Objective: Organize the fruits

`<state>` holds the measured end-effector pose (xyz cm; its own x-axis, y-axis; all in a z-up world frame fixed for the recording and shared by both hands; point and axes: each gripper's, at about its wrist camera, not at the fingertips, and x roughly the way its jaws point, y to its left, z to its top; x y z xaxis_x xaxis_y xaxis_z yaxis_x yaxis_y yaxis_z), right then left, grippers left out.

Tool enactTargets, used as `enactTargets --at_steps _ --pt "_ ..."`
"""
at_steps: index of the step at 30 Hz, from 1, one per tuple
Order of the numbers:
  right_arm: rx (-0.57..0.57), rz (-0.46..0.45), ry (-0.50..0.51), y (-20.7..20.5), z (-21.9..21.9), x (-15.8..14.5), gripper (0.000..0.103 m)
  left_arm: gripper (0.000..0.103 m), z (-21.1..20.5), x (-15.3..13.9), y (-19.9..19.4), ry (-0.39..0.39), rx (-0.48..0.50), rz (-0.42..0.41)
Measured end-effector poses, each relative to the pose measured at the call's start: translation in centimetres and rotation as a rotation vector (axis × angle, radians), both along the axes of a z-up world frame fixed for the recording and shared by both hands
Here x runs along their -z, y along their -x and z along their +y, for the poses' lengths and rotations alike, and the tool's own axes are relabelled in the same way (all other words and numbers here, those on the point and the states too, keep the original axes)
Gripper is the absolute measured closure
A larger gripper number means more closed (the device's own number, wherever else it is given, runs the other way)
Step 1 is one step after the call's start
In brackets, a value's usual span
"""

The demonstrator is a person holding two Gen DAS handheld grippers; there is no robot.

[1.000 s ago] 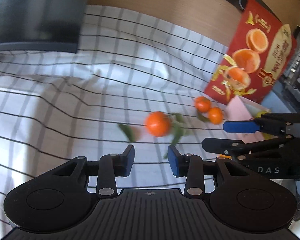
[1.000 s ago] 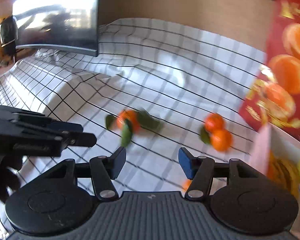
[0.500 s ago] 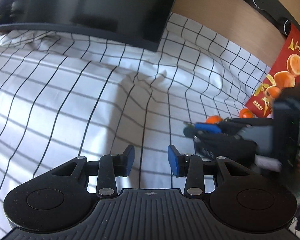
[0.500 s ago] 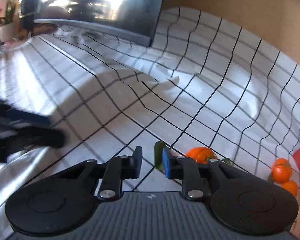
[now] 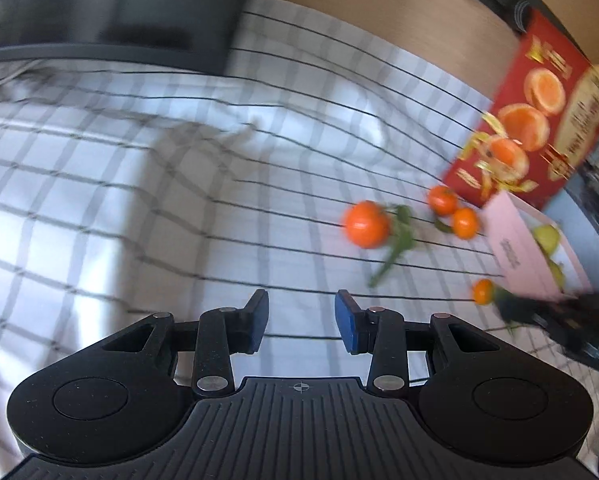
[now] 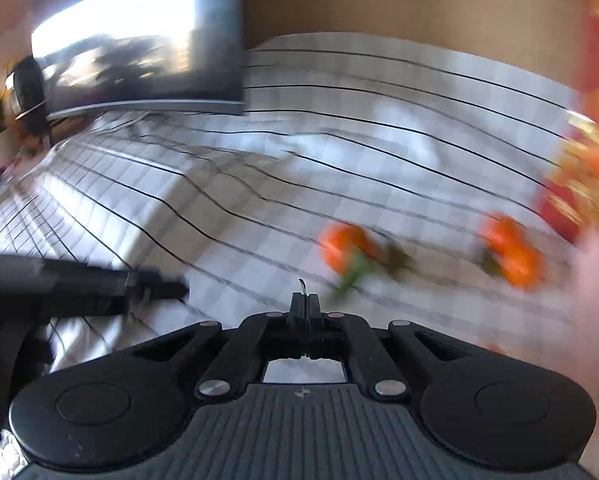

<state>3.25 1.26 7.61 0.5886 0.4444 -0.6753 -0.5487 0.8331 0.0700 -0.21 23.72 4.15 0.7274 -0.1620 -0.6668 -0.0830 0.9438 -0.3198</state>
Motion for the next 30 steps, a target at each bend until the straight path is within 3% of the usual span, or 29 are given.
enactTargets --at_steps 4,10,14,16,20,21,25,30 --pt "0.272 0.018 0.054 3.0 -9.4 0.4 0.103 0.062 -3.2 0.7 -2.0 0.001 0.104 -0.003" --pt "0.767 -0.081 0.273 6.8 -23.6 1.7 0.103 0.062 -8.1 0.7 -3.5 -0.002 0.227 -0.008" --pt "0.949 -0.158 0.431 6.5 -29.5 2.8 0.102 0.062 -10.5 0.8 -4.1 -0.015 0.263 0.009" --pt "0.951 -0.156 0.406 6.1 -31.3 3.5 0.098 0.062 -11.6 0.5 -3.9 -0.034 0.286 0.004" --pt "0.922 -0.120 0.414 5.9 -31.7 5.0 0.070 0.062 -12.9 0.0 -3.5 -0.074 0.334 -0.019" --pt "0.911 -0.117 0.410 6.0 -31.2 5.1 0.067 0.062 -13.2 0.0 -3.5 -0.082 0.345 -0.022" --pt "0.878 -0.058 0.311 6.3 -29.5 5.3 0.066 0.062 -14.9 -0.2 -3.8 -0.133 0.397 -0.042" --pt "0.751 -0.027 0.221 6.1 -25.2 4.7 0.064 0.062 -17.9 -0.4 -5.2 -0.211 0.464 -0.072"
